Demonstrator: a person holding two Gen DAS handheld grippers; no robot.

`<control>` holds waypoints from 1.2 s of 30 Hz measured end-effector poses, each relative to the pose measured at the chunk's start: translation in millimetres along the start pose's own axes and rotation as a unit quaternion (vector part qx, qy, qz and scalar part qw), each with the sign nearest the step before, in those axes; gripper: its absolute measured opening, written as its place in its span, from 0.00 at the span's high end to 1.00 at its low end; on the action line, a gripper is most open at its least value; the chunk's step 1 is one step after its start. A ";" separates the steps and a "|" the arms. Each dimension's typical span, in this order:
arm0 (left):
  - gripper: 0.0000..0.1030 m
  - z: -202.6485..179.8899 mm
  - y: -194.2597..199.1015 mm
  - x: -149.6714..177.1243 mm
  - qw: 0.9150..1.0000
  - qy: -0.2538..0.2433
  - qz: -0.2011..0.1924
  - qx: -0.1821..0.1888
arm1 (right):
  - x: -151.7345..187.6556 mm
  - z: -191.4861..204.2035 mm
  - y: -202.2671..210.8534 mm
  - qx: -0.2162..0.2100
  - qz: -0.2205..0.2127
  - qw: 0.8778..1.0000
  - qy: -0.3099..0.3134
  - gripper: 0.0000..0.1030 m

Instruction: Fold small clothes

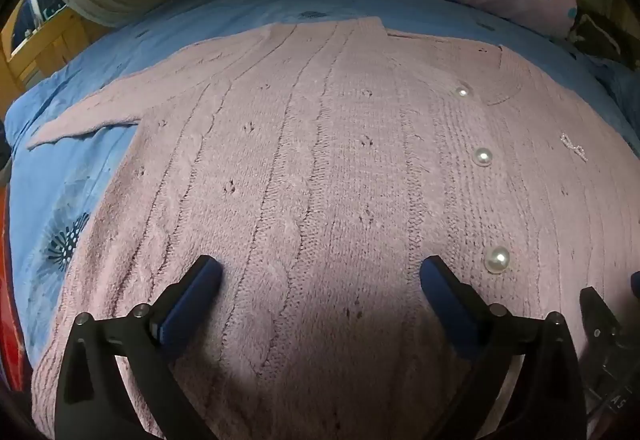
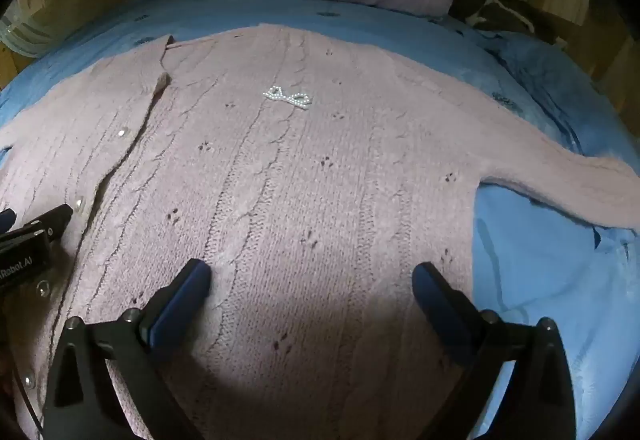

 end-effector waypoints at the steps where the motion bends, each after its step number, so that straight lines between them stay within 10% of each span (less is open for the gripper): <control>1: 0.17 0.9 -0.1 -0.5 1.000 0.000 0.000 0.001 | 0.2 0.2 0.0 -0.001 0.001 1.000 -0.001 0.00; 36: 0.16 -3.9 -3.1 -0.5 1.000 0.001 -0.009 -0.009 | -2.2 -6.8 8.6 0.003 0.005 1.000 -0.003 0.00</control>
Point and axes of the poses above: each gripper's, at about its wrist camera, not at the fingertips, and y roughly against the way its jaws point, z to its left, x to its underside, the point moved 10 cm from there along -y, roughly the way its jaws point, and after that the axes turned 1 degree about y, right-handed, at the moved point
